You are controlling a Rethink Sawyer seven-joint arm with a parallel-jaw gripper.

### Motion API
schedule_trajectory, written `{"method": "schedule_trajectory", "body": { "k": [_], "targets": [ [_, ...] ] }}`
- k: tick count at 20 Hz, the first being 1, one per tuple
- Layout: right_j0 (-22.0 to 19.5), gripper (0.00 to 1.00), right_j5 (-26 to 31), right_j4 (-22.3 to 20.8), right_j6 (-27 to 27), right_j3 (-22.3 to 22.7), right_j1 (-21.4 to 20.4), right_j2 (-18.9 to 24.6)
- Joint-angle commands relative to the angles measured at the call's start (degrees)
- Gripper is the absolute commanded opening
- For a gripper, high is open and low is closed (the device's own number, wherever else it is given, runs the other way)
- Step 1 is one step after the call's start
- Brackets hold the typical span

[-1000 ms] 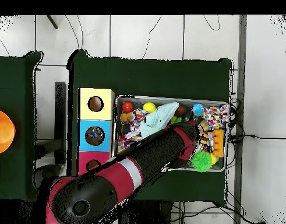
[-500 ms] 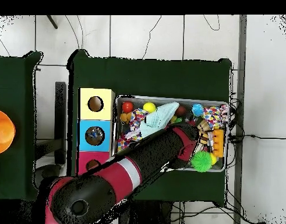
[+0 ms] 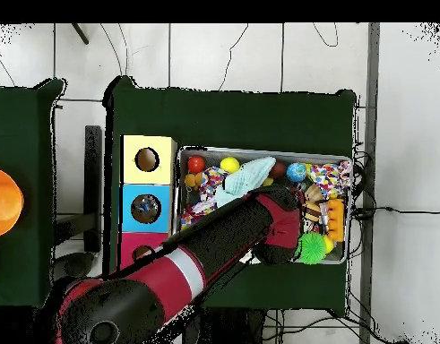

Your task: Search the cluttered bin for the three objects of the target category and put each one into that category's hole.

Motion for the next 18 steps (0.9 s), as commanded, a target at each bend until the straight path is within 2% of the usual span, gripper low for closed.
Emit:
{"method": "schedule_trajectory", "body": {
  "k": [1,9,15,18],
  "targets": [
    [-0.07,0.0,-2.28,3.43,-0.97,4.69,-4.54,7.55],
    [-0.01,0.0,-5.07,5.35,-2.2,8.71,-9.84,7.67],
    [0.74,0.0,-4.24,-2.73,6.52,9.44,-15.82,9.84],
    [1.32,0.0,-6.03,-9.78,15.36,9.26,-18.4,11.54]
  ]
}}
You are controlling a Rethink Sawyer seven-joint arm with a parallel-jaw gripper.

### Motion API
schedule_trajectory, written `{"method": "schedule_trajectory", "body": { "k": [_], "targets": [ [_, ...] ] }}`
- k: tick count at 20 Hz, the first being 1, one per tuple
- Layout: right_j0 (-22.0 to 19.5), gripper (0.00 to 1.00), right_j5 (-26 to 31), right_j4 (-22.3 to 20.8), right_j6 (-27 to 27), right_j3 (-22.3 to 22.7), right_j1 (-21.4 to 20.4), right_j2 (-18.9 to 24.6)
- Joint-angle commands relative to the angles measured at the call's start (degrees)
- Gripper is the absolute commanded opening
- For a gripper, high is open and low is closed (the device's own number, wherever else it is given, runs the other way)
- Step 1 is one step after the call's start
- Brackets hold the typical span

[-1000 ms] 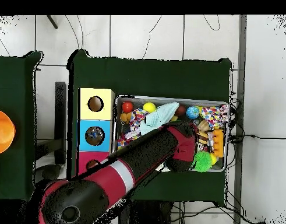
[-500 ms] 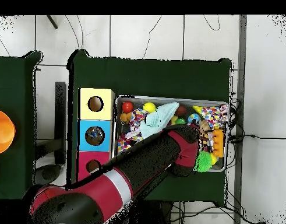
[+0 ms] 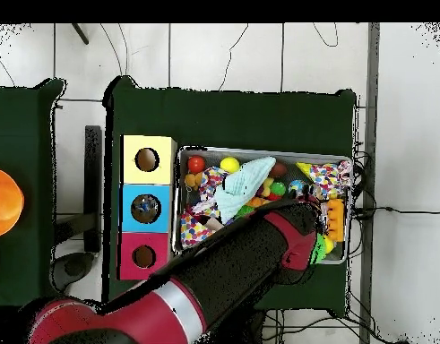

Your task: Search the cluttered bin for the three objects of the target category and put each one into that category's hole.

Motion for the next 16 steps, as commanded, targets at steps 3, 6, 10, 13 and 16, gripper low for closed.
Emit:
{"method": "schedule_trajectory", "body": {
  "k": [3,6,10,13,16],
  "targets": [
    [1.65,0.0,-10.01,-17.6,28.63,0.98,-8.32,12.49],
    [2.12,0.0,-14.38,-23.62,36.36,0.36,-8.98,12.51],
    [1.81,0.0,-21.44,-27.56,42.15,0.22,-10.82,13.19],
    [1.22,0.0,-26.6,-29.17,45.41,0.11,-12.07,13.69],
    [0.5,0.0,-29.13,-28.86,46.45,0.23,-12.71,14.07]
  ]
}}
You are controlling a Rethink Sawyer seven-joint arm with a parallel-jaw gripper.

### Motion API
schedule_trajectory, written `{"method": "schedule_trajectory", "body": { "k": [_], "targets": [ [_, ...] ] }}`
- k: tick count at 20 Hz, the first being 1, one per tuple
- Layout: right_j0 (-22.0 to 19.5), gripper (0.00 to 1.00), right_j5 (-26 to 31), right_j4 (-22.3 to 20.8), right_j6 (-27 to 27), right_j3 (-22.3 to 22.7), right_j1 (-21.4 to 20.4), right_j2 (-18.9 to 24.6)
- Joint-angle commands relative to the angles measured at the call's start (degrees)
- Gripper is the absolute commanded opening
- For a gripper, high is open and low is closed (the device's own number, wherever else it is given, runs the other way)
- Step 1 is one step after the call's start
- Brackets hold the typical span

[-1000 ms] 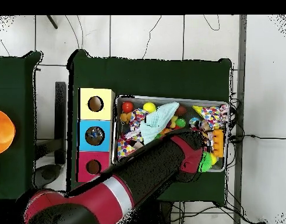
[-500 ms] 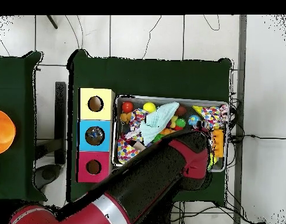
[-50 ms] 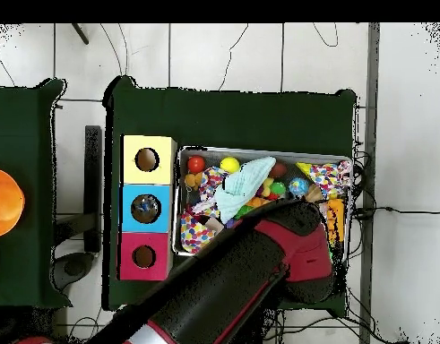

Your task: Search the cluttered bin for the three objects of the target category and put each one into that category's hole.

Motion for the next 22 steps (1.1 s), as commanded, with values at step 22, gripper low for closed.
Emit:
{"method": "schedule_trajectory", "body": {
  "k": [22],
  "targets": [
    [-6.81,0.0,-18.62,2.07,29.59,4.13,-11.36,21.38]
  ]
}}
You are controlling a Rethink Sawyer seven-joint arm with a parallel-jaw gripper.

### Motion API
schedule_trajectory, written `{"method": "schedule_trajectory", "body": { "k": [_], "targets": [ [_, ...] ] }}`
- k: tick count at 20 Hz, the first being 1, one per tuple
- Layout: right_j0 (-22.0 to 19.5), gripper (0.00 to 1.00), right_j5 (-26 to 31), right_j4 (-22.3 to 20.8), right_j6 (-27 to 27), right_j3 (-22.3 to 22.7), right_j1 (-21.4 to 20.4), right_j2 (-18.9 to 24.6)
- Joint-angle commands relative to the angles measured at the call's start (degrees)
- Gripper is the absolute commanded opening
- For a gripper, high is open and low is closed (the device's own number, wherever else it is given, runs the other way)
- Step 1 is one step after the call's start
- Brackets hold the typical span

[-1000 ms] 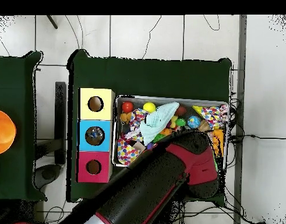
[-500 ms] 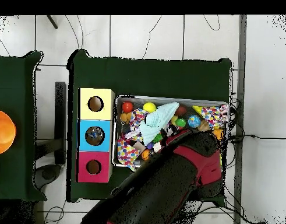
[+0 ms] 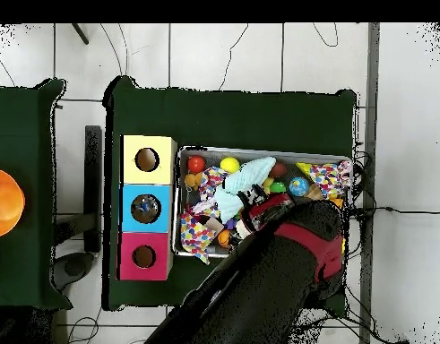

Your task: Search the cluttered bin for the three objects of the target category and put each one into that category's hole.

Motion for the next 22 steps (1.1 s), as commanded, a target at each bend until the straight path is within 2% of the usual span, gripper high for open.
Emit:
{"method": "schedule_trajectory", "body": {
  "k": [1,5,7,14,22],
  "targets": [
    [-1.89,0.0,-7.11,2.48,24.53,3.5,-2.39,12.27],
    [0.21,0.0,-6.67,-2.65,32.23,0.87,-0.47,11.48],
    [0.54,0.0,-7.63,-3.92,34.47,0.48,-0.17,11.36],
    [-1.25,0.0,-12.64,-3.28,36.71,1.06,-3.13,13.35],
    [0.99,0.0,-11.03,-2.38,37.68,1.66,-3.34,14.03]
  ]
}}
